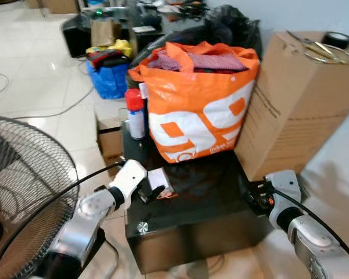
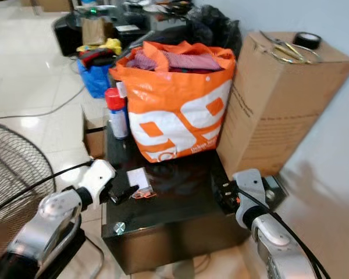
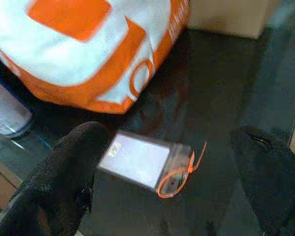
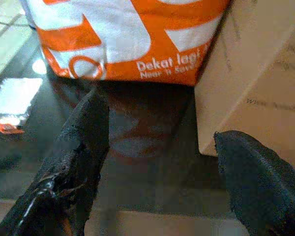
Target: Hang keys on a hook
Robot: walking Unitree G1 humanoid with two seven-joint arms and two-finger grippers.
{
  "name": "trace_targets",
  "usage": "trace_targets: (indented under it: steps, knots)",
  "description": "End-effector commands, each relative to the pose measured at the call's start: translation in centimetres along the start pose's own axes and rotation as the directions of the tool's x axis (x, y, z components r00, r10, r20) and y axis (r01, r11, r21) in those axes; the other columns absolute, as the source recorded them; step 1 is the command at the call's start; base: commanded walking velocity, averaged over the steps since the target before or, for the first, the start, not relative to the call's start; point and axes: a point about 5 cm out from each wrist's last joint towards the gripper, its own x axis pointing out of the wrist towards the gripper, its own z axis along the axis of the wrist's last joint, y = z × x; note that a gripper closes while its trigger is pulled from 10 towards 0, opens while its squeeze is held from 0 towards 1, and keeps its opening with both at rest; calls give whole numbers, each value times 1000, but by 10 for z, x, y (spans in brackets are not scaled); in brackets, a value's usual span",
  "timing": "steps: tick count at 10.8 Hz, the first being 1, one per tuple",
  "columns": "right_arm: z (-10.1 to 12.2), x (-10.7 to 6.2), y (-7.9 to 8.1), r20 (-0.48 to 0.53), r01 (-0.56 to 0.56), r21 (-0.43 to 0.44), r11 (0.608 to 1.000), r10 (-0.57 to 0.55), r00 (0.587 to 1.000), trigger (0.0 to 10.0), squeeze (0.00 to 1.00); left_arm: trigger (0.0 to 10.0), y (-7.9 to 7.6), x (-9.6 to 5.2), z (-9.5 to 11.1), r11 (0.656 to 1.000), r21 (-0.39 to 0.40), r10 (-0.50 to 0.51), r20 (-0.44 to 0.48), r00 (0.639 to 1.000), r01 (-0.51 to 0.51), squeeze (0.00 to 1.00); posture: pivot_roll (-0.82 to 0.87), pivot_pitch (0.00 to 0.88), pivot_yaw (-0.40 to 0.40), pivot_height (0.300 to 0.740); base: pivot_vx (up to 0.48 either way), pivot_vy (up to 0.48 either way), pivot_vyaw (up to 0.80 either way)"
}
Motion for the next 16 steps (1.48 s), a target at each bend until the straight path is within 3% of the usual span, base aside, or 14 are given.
trace_targets:
  steps: [1, 2, 3, 5, 6, 7, 9, 12, 14, 16]
  knots:
    - [5, -1, 3, 7, -24, -17, 1000, 24, 1000, 10000, 0, 10000, -1, 3, -7, 996, 56, -60, -55, 997, 63, 867, -73, 1, -7, 740, 0, 0, 0]
    - [6, -1, 4, 2, -35, -32, 999, 35, 999, 10000, 0, 10000, -3, 9, -14, 984, 119, -120, -106, 987, 132, 125, -78, 22, -6, 740, 0, 0, 0]
    - [7, -2, 5, 1, -42, -36, 998, 42, 999, 10000, 0, 10000, -7, 20, -16, 974, 138, -164, -114, 980, 179, 0, -85, 49, -4, 740, 0, 0, 0]
    - [9, -6, 8, -3, -50, -33, 998, 50, 999, 10000, 0, 10000, -11, 27, -17, 959, 187, -187, -137, 973, 211, 0, -104, 89, 7, 740, 0, 0, 0]
    - [8, -14, 11, -14, -57, -20, 998, 57, 998, 10000, 0, 10000, -6, 29, -26, 952, 233, -149, -209, 966, 197, 0, -120, 128, 15, 740, 0, 0, 0]
    - [8, -18, 12, -15, -62, -12, 998, 62, 998, 10000, 0, 10000, -3, 27, -30, 954, 240, -124, -222, 967, 178, 0, -122, 142, 15, 740, 0, 0, 0]
    - [7, -26, 13, -27, -63, -5, 998, 63, 998, 10000, 0, 10000, -4, 25, -38, 946, 283, -104, -203, 974, 160, 0, -131, 172, 9, 740, 0, 0, 0]
    - [6, -36, 15, -37, -53, 9, 999, 54, 998, 10000, 0, 10000, -3, 27, -36, 910, 408, -21, -144, 989, 79, 0, -143, 194, 4, 740, 0, 0, 0]
    - [5, -37, 17, -44, -50, 18, 999, 51, 998, 10000, 0, 10000, -5, 26, -38, 920, 392, 26, -98, 995, 15, 0, -144, 186, 10, 740, 0, 0, 0]
    - [7, -36, 17, -41, -47, 15, 999, 48, 998, 10000, 0, 10000, -13, 26, -43, 951, 292, -68, -124, 990, 101, 0, -140, 173, 7, 740, 0, 0, 0]
